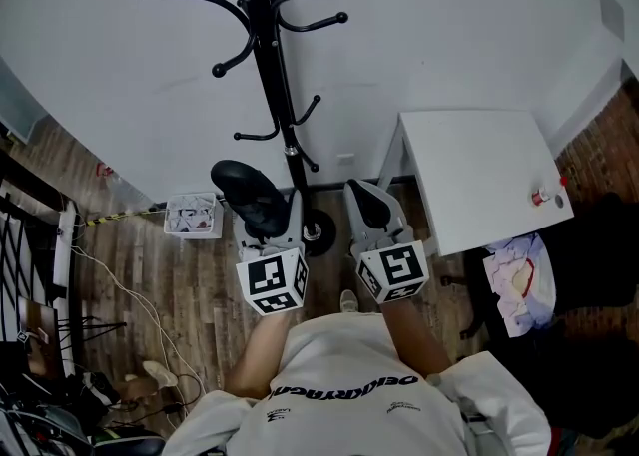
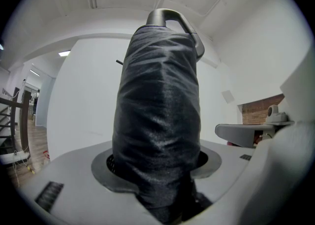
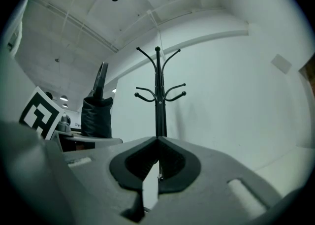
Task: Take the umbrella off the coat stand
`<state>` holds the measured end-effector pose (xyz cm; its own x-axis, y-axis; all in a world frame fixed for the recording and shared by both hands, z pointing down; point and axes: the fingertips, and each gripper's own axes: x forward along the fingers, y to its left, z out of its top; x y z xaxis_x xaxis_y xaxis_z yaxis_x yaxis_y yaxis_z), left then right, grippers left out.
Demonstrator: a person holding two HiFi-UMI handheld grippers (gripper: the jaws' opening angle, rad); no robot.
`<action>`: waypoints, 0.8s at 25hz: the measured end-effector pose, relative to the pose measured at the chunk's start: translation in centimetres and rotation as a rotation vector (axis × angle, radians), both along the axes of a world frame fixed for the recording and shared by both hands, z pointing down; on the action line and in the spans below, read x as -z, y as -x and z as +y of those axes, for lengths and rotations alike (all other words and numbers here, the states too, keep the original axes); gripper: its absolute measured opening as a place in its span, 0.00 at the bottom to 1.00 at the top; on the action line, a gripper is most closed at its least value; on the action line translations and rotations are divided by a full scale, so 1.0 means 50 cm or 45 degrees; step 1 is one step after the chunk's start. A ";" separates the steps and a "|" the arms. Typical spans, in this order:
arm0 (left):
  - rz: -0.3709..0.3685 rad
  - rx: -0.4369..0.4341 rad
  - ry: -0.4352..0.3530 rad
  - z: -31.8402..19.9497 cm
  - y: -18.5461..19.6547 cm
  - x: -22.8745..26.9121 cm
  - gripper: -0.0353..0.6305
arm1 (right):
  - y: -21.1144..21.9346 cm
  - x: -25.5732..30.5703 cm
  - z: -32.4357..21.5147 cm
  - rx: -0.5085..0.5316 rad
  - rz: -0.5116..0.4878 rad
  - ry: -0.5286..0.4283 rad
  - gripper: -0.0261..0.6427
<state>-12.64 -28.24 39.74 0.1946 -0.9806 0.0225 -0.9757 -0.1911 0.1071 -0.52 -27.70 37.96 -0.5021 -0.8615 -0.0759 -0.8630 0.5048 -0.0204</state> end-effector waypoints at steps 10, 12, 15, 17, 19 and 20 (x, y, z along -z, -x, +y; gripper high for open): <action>-0.022 0.020 0.003 0.016 -0.018 -0.033 0.45 | -0.012 -0.019 0.009 -0.011 0.031 0.009 0.04; -0.020 0.025 0.012 0.018 -0.020 -0.043 0.45 | -0.015 -0.025 0.010 -0.013 0.030 0.013 0.04; -0.017 0.035 0.018 0.021 -0.020 -0.055 0.45 | -0.016 -0.033 0.012 -0.013 0.034 0.015 0.04; -0.015 0.041 0.023 0.021 -0.019 -0.060 0.45 | -0.016 -0.036 0.012 -0.013 0.036 0.018 0.04; -0.015 0.045 0.026 0.024 -0.018 -0.065 0.45 | -0.016 -0.039 0.014 -0.012 0.037 0.023 0.04; -0.015 0.047 0.027 0.025 -0.018 -0.067 0.45 | -0.016 -0.041 0.015 -0.012 0.037 0.025 0.04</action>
